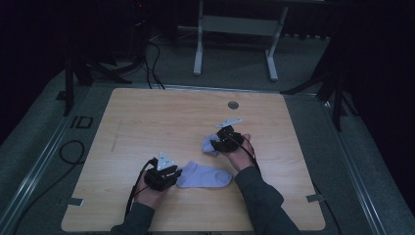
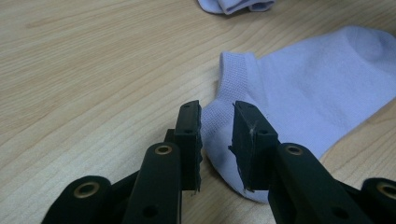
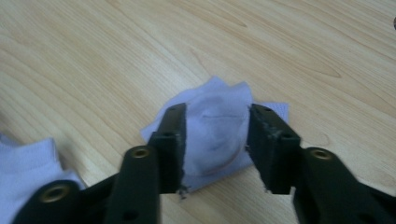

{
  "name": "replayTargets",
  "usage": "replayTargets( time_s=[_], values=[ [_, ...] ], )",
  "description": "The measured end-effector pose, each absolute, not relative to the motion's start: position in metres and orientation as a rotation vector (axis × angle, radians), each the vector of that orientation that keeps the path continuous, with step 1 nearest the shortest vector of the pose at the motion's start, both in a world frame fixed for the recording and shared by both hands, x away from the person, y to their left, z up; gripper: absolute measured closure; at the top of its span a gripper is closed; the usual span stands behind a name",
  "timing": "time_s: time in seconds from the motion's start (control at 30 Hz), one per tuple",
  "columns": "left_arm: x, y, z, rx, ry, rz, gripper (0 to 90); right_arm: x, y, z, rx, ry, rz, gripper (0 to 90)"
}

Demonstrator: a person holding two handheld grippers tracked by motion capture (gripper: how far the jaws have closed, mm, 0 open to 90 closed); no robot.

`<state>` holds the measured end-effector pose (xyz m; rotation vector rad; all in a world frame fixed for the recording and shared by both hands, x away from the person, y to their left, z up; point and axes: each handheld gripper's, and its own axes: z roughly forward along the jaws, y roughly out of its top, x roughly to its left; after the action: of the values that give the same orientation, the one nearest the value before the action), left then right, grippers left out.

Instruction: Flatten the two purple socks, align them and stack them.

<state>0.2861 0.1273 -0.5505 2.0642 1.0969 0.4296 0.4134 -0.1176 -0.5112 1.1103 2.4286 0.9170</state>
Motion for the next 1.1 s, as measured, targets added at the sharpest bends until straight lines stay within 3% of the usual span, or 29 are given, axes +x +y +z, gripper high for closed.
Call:
replayTargets(
  time_s=[0.3,0.5,0.8,1.1],
  values=[
    [0.287,0.128,-0.55,2.065,1.096,0.438,71.5,0.423,-0.112,-0.521,1.137,2.436,0.847,61.7],
    [0.287,0.129,-0.55,2.064,1.098,0.438,71.5,0.431,-0.113,-0.541,1.174,2.478,0.756,71.3],
    [0.287,0.129,-0.55,2.063,1.098,0.441,71.4,0.428,-0.112,-0.541,1.123,2.504,0.758,80.6],
    [0.287,0.127,-0.55,2.063,1.099,0.438,71.4,0.418,-0.102,-0.541,1.023,2.553,0.755,82.2]
  ],
)
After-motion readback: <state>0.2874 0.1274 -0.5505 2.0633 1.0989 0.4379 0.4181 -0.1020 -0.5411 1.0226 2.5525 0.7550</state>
